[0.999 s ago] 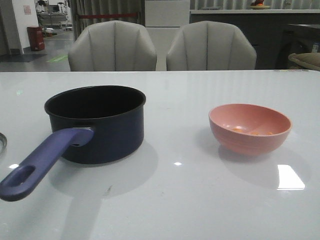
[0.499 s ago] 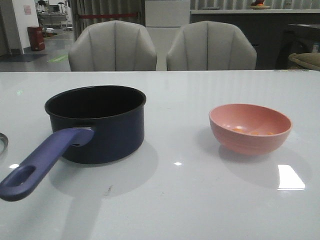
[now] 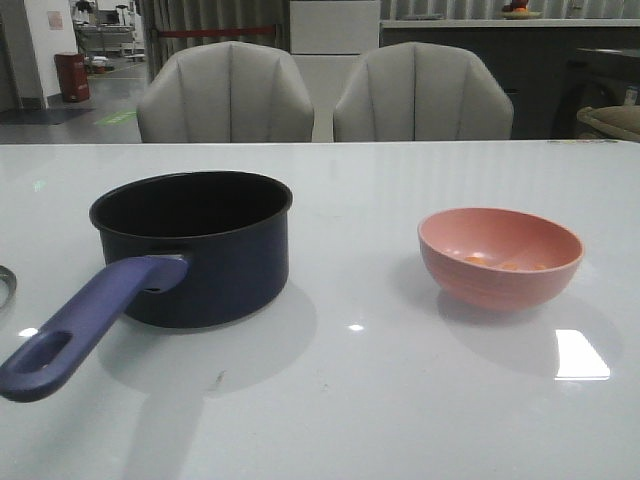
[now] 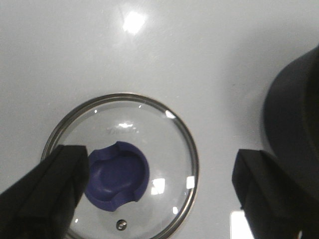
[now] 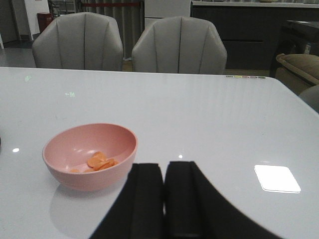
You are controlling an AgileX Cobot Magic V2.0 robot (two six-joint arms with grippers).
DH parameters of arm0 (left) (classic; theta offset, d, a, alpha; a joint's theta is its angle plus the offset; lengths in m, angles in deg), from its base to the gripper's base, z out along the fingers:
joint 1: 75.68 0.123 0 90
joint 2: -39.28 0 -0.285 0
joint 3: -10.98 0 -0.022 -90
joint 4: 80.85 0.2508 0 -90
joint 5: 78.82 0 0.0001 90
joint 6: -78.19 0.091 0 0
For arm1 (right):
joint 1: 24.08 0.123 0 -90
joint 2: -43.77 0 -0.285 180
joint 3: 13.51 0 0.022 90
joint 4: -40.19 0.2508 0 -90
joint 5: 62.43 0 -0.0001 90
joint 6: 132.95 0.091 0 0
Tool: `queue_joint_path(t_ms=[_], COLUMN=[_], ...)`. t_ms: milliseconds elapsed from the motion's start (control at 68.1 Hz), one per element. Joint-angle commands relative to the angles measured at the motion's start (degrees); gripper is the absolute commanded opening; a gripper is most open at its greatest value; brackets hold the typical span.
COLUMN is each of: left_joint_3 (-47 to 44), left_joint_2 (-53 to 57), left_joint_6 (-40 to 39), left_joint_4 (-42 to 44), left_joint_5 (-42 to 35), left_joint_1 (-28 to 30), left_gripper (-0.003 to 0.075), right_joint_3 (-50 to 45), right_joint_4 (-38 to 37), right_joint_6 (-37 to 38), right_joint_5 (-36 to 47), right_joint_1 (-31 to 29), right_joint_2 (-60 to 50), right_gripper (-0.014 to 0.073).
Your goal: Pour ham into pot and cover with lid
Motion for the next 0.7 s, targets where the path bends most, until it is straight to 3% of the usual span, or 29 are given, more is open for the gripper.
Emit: queue_joint_path(t_ms=[0,470,690], left_joint_3=[-2.0,-24.2,-33.4], left_joint_2=[8.6,42.1,58.6], left_joint_6=[-0.2,-0.2,-0.2], left_joint_4=[-0.3,-2.9,-2.9], left_joint_5=[-6.0,-27.5,-30.7], left_joint_1=[-2.2,-7.0,-10.8], left_gripper=[0.0617,0.0617,0.0617], right_joint_3=[0.3,0.3,0.3], right_joint_4=[-0.7,-0.7,-0.7], right_joint_6=[-0.4,-0.4,-0.4], right_joint_5=[5.0,5.0,5.0], right_joint_1=[-0.4,-0.4,-0.4], right_joint_2=[-1.1,-1.0,-1.0], right_gripper=[0.0155,0.0155,0.0155])
